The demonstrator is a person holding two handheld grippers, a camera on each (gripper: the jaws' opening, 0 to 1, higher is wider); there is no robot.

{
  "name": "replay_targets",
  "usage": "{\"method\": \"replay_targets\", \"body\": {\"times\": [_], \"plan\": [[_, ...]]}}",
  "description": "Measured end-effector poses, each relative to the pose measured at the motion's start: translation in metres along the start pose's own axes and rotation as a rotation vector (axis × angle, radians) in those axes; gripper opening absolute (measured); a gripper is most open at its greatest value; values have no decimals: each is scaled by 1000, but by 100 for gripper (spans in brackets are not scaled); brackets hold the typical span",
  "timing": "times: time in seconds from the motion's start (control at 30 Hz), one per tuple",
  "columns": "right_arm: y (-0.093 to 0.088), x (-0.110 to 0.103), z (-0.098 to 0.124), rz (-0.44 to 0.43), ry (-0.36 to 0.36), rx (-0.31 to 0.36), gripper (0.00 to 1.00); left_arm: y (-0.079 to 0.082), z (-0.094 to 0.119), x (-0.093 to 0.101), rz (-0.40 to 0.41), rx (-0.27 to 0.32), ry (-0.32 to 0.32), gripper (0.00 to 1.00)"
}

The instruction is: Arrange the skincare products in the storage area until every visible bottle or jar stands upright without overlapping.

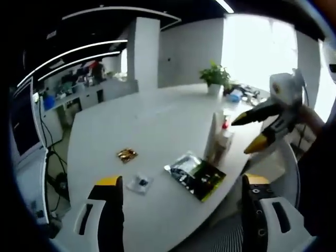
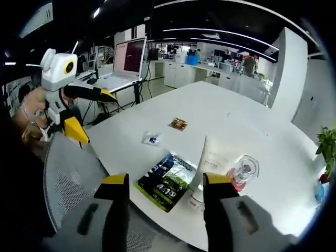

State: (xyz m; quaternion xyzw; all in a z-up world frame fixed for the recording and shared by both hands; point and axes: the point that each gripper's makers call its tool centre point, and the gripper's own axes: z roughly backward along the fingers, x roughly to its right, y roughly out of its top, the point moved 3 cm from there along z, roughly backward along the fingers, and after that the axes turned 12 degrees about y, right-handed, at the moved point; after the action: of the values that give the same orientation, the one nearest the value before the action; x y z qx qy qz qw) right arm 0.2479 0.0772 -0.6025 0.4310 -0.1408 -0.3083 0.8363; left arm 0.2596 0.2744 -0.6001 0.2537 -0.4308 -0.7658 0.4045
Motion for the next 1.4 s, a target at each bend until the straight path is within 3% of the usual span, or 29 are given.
{"method": "replay_targets", "body": {"times": [0.13,0.23,0.4,0.6,1.07,1.2,1.4], "plan": [[-2,12,17,3,-55,15,68,-1,4,0,9,-4,14,95],[-4,20,26,-7,-68,31,69,-2,6,2,21,-5,14,95],[-9,29,35,-33,-87,45,85,-2,9,7,29,-11,15,97],[-13,36,41,-44,-99,61,95,-4,11,13,50,-13,31,97],[-26,43,47,-33,-49,36,99,-14,15,34,88,-45,81,97],[-29,45,45,-31,-23,24,99,-12,16,39,80,-20,99,97],[-33,46,45,-10,3,-5,99,-16,14,36,90,-38,122,97]]}}
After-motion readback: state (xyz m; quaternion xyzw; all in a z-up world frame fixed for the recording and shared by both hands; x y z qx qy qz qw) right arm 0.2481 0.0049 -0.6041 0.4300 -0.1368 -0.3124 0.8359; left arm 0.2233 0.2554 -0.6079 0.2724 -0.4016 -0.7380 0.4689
